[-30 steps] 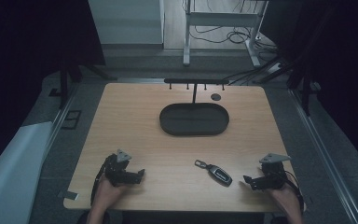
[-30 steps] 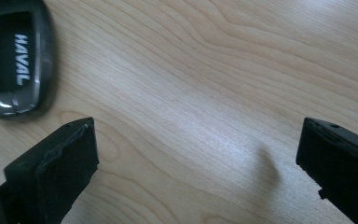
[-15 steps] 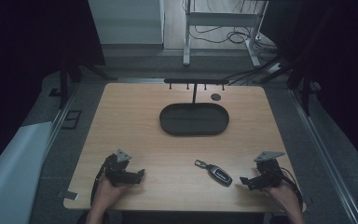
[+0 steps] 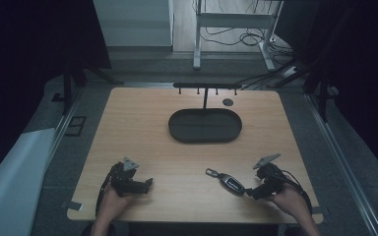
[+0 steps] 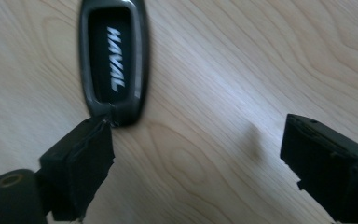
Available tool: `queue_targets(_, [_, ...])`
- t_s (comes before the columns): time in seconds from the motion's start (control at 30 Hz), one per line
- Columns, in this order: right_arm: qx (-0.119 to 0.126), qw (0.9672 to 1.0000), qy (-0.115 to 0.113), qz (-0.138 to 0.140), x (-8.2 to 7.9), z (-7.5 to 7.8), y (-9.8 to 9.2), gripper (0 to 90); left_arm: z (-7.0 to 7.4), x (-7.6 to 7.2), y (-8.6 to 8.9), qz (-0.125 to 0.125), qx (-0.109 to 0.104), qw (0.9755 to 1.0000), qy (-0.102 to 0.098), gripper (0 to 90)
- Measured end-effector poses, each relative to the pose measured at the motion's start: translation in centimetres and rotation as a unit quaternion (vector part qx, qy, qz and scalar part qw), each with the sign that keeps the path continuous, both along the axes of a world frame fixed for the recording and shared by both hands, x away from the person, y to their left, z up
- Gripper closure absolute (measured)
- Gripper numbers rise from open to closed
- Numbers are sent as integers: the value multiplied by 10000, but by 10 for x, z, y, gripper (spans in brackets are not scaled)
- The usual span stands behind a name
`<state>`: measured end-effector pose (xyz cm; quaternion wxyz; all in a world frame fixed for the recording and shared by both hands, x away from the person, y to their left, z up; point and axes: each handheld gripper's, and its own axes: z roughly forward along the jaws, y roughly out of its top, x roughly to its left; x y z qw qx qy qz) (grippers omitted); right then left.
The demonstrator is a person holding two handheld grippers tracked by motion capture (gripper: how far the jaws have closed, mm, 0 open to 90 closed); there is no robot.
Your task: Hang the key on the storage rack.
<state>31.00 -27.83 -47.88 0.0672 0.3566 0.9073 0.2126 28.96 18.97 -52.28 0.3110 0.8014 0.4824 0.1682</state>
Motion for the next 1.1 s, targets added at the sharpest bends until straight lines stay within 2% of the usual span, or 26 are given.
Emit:
queue_targets(0.07, [1,10000,31,14,1,1,2,115,0,0,0,-1,2,10000,0,0])
queue_targets(0.17, [-113,9996,194,143,3,4,13,132,0,0,0,-6,5,10000,10,0])
queue_targets(0.27, [-366,9981,421,247,7,6,29,144,0,0,0,-6,6,10000,10,0])
queue_targets(0.37, [-513,9969,491,323,9,6,37,155,0,0,0,-6,5,10000,11,0])
queue_targets(0.4, [-682,9952,574,408,12,8,47,176,0,0,0,-7,6,10000,11,0])
queue_targets(0.53, [-794,9934,678,483,16,9,59,217,0,0,0,-8,7,10000,12,0])
queue_targets(0.67, [-1003,9894,884,571,24,10,81,312,0,0,0,-6,8,10000,12,0])
queue_targets(0.73, [-1099,9875,958,607,27,9,87,327,0,0,0,-6,7,10000,11,0])
queue_targets(0.8, [-1147,9863,1015,620,29,8,90,342,0,0,0,-7,8,10000,12,0])
queue_targets(0.83, [-1249,9846,1058,614,32,7,95,371,0,0,0,-8,8,10000,11,0])
queue_targets(0.87, [-1249,9846,1058,614,32,7,95,371,0,0,0,-21,22,10000,18,0])
queue_targets(0.9, [-1325,9822,1164,640,34,5,99,410,0,0,0,-20,21,10000,18,0])
queue_targets(0.97, [-1357,9814,1192,644,36,4,101,418,0,0,0,-19,19,10000,19,0])
queue_targets(1.0, [-1422,9793,1267,683,39,3,104,448,0,0,0,-19,20,10000,18,0])
queue_targets(1.03, [-1422,9793,1267,683,39,3,104,448,0,0,0,-19,21,10000,18,0])
queue_targets(1.1, [-1516,9766,1356,698,41,2,107,447,0,0,0,-19,20,10000,19,0])
